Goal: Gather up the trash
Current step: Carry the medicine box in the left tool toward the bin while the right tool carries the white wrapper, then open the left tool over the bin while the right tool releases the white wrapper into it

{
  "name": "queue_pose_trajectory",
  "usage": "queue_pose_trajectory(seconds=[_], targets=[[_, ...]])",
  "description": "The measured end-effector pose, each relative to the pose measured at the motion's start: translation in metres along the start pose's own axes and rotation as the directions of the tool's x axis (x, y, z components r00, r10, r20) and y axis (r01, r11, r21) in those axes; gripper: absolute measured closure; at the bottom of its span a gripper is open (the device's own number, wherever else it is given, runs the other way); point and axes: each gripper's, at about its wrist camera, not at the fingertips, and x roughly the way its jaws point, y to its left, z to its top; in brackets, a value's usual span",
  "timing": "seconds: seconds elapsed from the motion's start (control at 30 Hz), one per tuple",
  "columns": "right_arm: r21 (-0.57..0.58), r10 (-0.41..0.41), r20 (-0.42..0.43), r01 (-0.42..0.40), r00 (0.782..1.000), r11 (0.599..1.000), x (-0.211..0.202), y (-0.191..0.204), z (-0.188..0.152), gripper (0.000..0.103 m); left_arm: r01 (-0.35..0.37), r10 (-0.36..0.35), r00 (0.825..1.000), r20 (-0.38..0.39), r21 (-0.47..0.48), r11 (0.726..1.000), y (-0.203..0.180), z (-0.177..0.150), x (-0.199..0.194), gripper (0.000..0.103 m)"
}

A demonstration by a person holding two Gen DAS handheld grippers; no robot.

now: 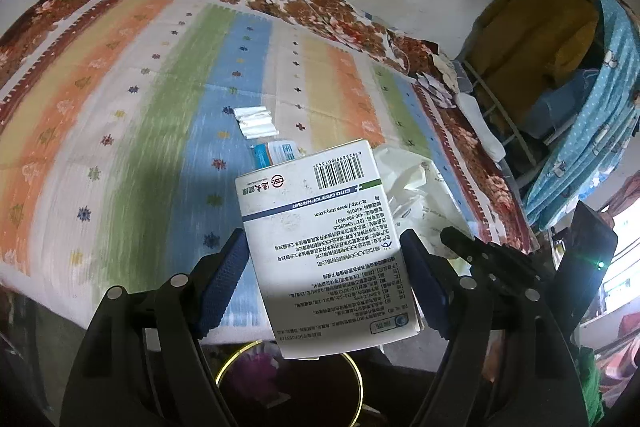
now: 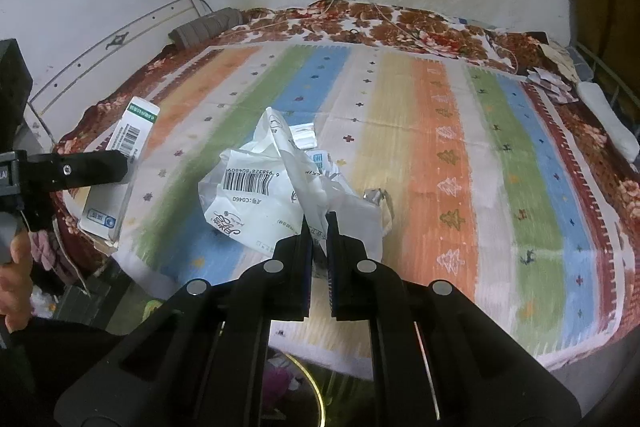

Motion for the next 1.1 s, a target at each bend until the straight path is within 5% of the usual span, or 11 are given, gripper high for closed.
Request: queue_pose_trajectory(seconds=[0.57,1.1], targets=[[0.01,0.01,0.015,-0.01,1.0,1.0,-0.053,0.017,-0.063,0.098,0.061,-0.064,0.998,0.021,0.106,0.992,-0.029,-0.065,-0.044,0.027],[0.035,0.03,-0.064,-0.028,0.997,0.999,-0.057,0.039,-0.126,0.098,0.032,-0.028,0.999,-0.04,0.124,0.992,-0.03,-0.131,-0.049,0.027]])
